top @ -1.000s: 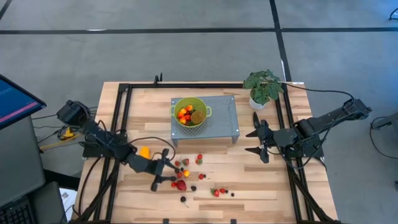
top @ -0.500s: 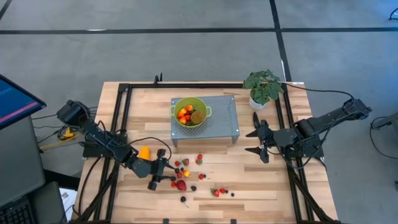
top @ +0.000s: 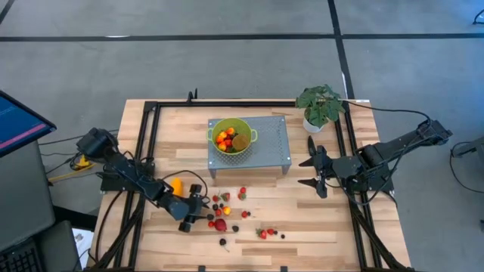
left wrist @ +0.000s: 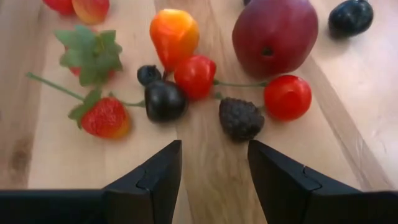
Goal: Pick & Place Fruit
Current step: Put the black raspberry into the green strainer bowl on the shelf, then put the red cherry into the green strainer bowl on the shelf
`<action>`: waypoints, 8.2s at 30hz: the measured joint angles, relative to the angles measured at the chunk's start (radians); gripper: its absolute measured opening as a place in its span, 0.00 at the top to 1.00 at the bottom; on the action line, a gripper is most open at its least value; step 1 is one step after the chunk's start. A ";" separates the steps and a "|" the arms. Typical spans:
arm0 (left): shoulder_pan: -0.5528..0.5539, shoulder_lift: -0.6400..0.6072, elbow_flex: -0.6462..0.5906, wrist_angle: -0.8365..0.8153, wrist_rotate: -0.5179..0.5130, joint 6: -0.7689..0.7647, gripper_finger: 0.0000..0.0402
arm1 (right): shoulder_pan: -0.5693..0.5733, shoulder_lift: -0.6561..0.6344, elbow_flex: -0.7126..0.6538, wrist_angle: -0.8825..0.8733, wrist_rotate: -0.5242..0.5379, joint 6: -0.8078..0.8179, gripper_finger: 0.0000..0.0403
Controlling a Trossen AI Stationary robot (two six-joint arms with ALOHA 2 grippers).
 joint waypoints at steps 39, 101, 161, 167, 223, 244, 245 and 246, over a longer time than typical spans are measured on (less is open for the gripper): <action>-0.019 0.046 0.001 0.076 0.030 -0.052 0.36 | 0.000 0.000 0.000 0.000 0.000 0.000 0.25; -0.019 0.144 0.069 0.095 -0.036 -0.080 0.72 | 0.000 0.000 0.000 0.002 0.000 0.000 0.25; 0.644 -0.348 0.068 0.441 -0.103 0.342 0.72 | 0.000 0.000 0.000 0.004 0.000 0.000 0.25; 0.644 -0.348 0.068 0.417 -0.103 0.342 0.72 | 0.000 0.000 0.000 0.004 0.000 0.000 0.25; -0.115 -0.146 0.069 0.095 -0.106 0.262 0.61 | 0.000 0.000 0.000 0.008 0.000 0.000 0.25; -0.121 0.104 0.119 0.094 -0.130 -0.028 0.39 | 0.000 0.000 0.000 0.015 0.000 0.000 0.25; -0.121 0.118 0.119 0.093 -0.129 -0.028 0.40 | 0.000 0.000 0.000 0.014 0.000 0.000 0.25; -0.121 0.131 0.119 0.094 -0.129 -0.030 0.41 | 0.000 0.000 0.000 0.015 0.000 0.000 0.25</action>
